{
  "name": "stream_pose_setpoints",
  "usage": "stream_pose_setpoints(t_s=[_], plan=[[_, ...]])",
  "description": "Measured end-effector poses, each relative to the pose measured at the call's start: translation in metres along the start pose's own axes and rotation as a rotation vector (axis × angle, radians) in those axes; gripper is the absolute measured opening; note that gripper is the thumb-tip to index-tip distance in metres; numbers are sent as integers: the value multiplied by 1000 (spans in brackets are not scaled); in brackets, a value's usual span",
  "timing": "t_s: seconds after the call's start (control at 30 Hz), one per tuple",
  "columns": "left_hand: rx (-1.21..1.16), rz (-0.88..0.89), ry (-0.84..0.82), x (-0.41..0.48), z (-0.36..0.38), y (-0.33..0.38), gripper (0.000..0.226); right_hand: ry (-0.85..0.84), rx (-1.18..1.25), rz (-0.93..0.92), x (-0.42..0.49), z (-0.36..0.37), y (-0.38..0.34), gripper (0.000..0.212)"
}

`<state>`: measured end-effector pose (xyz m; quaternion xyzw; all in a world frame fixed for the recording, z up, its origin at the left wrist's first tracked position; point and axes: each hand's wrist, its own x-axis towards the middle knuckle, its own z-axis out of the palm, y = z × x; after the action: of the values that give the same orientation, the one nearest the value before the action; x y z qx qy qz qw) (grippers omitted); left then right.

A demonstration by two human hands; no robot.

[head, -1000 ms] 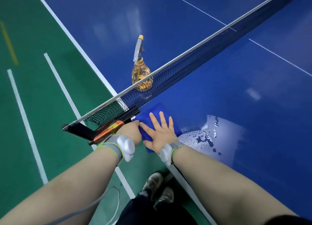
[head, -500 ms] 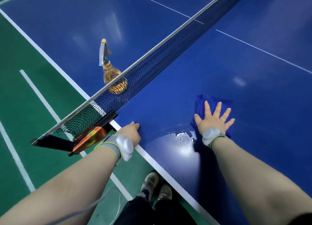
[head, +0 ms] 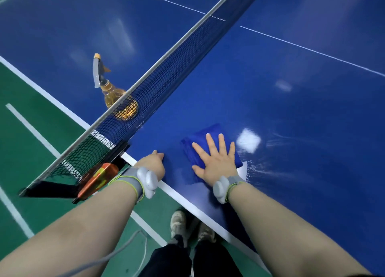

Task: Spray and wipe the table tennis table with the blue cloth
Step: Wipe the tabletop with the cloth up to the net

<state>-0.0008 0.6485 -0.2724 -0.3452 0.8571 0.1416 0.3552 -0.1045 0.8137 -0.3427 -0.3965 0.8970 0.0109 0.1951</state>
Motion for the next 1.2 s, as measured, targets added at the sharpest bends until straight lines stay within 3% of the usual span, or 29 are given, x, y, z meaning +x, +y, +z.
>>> stream_pose_setpoints(t_s=[0.23,0.37,0.57,0.83,0.97,1.1,1.2], plan=[[59,59,-35,0,2,2,50,86,146,532,-29,-5,86,73],[77,127,-46,-1,-1,-17,54,90,217,729,-35,-2,76,73],[62,233,-27,-3,-2,-51,54,101,237,720,-23,4,14,74],[38,346,-96,-7,-9,-103,50,67,154,325,-1,21,-142,75],[95,355,-52,-14,-13,-102,47,37,122,192,-2,24,-160,71],[159,392,-35,-12,-16,-91,44,69,184,399,-23,26,-126,70],[192,432,-36,-13,-14,-79,42,116,189,672,-60,33,-82,70]])
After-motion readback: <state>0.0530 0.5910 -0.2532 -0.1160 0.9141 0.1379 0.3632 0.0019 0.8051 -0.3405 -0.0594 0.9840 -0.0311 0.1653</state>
